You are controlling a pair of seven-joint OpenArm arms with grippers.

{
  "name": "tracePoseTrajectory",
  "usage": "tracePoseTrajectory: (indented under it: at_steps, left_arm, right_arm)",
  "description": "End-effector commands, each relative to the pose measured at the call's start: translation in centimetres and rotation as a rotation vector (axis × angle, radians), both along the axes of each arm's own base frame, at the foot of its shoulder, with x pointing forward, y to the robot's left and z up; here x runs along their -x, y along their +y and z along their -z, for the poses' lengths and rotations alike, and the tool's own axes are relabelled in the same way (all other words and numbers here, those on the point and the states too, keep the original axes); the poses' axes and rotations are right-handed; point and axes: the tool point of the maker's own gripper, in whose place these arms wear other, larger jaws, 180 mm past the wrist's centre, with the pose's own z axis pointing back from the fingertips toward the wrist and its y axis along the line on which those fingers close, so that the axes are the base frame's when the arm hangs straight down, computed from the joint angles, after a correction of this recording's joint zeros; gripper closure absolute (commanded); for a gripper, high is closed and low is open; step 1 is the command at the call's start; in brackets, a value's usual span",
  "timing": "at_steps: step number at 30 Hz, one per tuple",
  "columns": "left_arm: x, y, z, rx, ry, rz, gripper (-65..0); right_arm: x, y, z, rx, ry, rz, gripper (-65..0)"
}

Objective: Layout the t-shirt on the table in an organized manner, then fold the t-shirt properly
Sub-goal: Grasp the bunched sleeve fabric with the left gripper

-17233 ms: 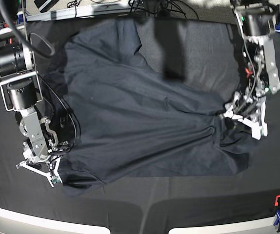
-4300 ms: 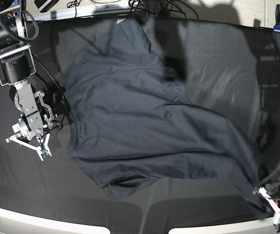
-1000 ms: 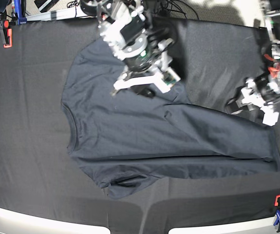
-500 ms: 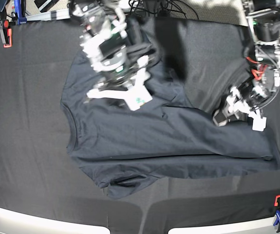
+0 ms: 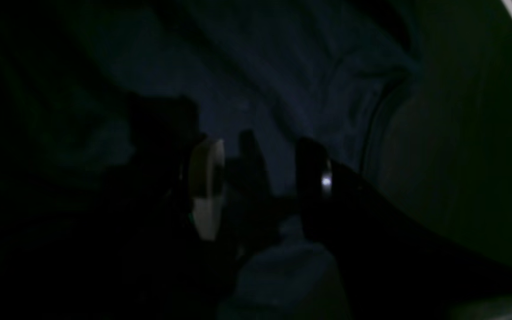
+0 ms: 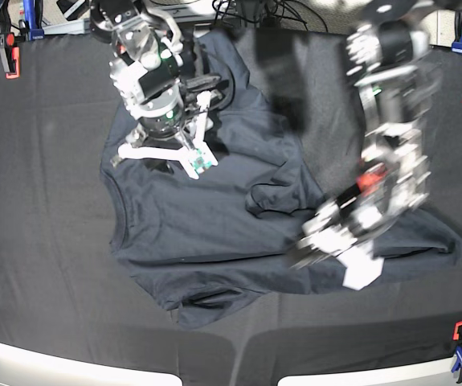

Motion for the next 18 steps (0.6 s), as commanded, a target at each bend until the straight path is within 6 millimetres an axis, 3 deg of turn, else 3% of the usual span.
tracePoseTrajectory:
  at_steps: [1, 5, 8, 12, 16, 18]
  left_arm:
    - [-2.1, 0.5, -2.9, -0.010, -0.087, -0.026, -20.0]
    - [-3.8, -0.1, -3.8, -0.110, -0.118, -0.042, -20.0]
    - [-3.4, -1.4, -4.2, -0.116, -0.097, 0.033, -20.0]
    - [-0.7, -1.8, -5.0, -0.095, -0.093, 0.190, -20.0]
    - [2.0, 0.8, -5.0, -0.070, -0.114, 0.175, -19.9]
    - [3.9, 2.2, -3.9, -0.093, -0.105, 0.156, -18.4]
  right_arm:
    - [-0.4, -0.6, -0.8, 0.002, -0.035, 0.016, -26.2]
    - [0.1, -2.4, -0.3, 0.017, -0.015, 0.067, -26.2]
    - [0.1, -3.3, -0.3, 0.024, -0.015, 0.091, -26.1]
    - [0.0, -3.7, -0.4, 0.018, -0.021, 0.102, -26.2]
    - [-0.1, -3.8, -0.4, 0.022, -0.023, 0.101, -26.2]
    - [-0.1, -3.8, -0.4, 0.025, -0.025, 0.099, -26.2]
